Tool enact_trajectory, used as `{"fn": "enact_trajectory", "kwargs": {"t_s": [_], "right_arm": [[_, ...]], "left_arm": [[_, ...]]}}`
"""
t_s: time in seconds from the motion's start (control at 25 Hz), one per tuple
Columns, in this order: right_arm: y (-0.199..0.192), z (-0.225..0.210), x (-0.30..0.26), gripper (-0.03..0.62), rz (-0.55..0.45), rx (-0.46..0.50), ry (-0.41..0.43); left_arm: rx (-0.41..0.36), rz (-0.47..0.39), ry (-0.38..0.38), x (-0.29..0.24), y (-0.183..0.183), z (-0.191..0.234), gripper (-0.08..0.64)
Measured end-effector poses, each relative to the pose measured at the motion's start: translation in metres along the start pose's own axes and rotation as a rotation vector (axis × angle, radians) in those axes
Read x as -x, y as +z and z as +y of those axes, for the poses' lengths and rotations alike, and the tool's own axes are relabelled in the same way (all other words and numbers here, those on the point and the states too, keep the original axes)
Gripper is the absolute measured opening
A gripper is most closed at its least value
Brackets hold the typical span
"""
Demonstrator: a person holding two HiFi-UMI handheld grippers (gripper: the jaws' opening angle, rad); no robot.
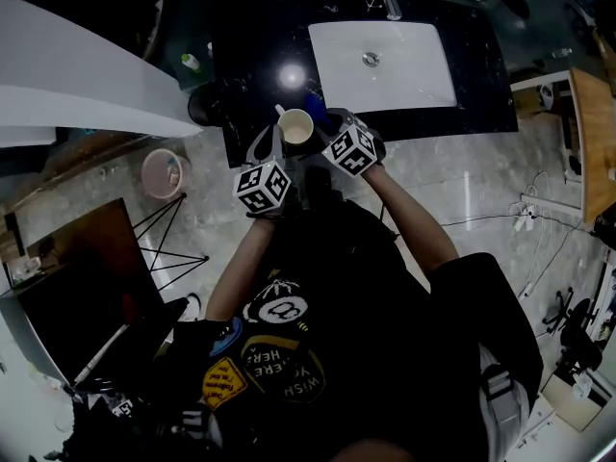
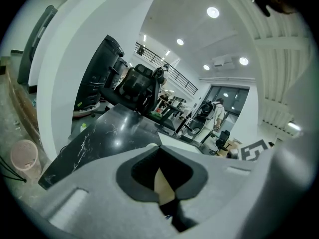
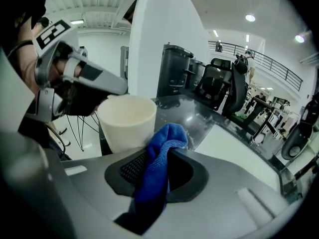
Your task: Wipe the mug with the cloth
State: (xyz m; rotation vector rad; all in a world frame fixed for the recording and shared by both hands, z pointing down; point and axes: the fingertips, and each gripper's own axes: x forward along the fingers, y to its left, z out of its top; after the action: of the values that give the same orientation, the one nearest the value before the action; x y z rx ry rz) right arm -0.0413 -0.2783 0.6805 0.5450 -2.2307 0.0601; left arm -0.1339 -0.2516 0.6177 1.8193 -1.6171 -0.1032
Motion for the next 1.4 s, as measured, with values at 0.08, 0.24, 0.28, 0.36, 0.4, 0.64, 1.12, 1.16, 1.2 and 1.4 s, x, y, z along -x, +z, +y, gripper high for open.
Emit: {"fn": "enact_trajectory", "kwargs": {"t_s": [0.08, 0.24, 0.28, 0.36, 0.4, 0.64, 1.12, 1.16, 1.2, 1.4], "right_arm": [[0.015, -0.003, 0.015, 0.089, -0.037, 0.003, -0.002], [0.022, 0.021, 0.049, 0.089, -0.039, 0.009, 0.024], [0.020, 0.031, 0.054, 0.089, -0.033, 0.005, 0.038], [0.015, 0.050, 0.054, 0.089, -0.027, -0.009, 0.062], [0.013, 0.056, 0.050, 0.089, -0.022, -0.017, 0.068], [-0.002, 0.034, 0.009, 0.089, 0.053, -0.037, 0.045], [0.048, -0.023, 0.028, 0.089, -0.070, -0.032, -0.037], [0.044, -0.019, 0.028, 0.089, -0.072, -0.051, -0.033], [0.038, -0.015, 0.025, 0.089, -0.074, -0.080, -0.027], [0.011, 0.000, 0.005, 0.089, -0.092, -0.232, 0.000]], "left_arm": [[-0.006, 0.001, 0.000, 0.001, -0.001, 0.000, 0.005], [-0.025, 0.008, 0.003, 0.002, -0.001, 0.001, 0.005], [-0.026, 0.009, 0.001, 0.002, -0.001, 0.000, 0.005], [-0.018, 0.006, -0.005, 0.001, -0.001, -0.001, 0.005], [-0.011, 0.004, -0.006, 0.001, -0.001, -0.001, 0.005], [0.014, -0.001, -0.016, -0.002, 0.000, 0.002, 0.005], [-0.031, 0.041, -0.089, -0.011, -0.006, -0.017, 0.005], [-0.029, 0.041, -0.090, -0.012, -0.006, -0.017, 0.005], [-0.026, 0.040, -0.091, -0.012, -0.006, -0.017, 0.005], [-0.062, 0.044, -0.117, -0.018, -0.008, -0.024, 0.005]]}}
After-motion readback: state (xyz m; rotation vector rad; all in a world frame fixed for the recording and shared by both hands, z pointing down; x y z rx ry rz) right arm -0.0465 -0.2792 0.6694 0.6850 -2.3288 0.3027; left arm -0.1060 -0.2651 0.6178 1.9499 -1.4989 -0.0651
